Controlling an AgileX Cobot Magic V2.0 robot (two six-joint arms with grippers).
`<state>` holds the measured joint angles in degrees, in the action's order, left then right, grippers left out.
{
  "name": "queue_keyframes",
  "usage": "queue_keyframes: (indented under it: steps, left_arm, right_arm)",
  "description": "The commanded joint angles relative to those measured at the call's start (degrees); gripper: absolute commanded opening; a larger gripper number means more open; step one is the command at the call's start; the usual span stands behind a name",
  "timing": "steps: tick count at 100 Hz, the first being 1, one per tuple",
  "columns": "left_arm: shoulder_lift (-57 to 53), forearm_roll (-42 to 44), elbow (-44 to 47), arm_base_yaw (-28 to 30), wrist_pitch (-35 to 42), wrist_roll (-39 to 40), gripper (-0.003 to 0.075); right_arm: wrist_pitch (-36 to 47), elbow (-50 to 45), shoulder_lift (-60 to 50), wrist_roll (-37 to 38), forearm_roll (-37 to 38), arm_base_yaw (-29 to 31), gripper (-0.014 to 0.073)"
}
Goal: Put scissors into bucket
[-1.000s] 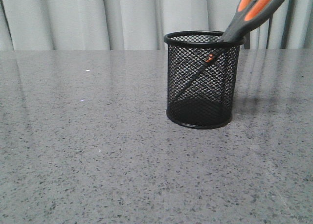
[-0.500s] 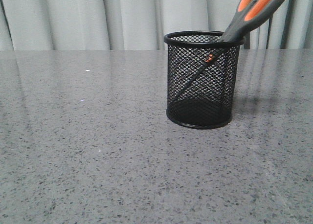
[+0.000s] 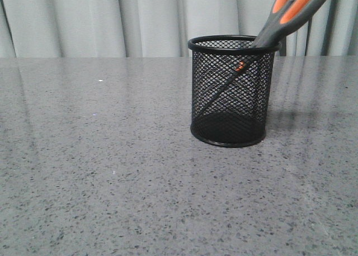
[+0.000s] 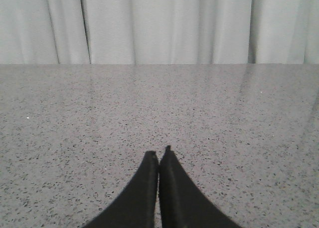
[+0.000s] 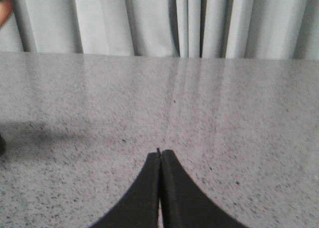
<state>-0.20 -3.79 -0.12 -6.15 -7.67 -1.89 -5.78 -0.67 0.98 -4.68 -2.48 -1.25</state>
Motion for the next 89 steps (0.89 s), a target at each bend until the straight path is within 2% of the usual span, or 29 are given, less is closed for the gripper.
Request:
queue_keyframes:
  steps: [1, 89]
  left_arm:
    - [-1.4, -0.6, 1.6, 0.3, 4.2, 0.6, -0.0021]
    - [-1.4, -0.6, 1.6, 0.3, 4.2, 0.6, -0.0021]
  right_arm:
    - [1.5, -0.9, -2.0, 0.6, 1.5, 1.0, -0.0065]
    - [0.4, -0.9, -2.8, 0.6, 3.0, 1.3, -0.0065]
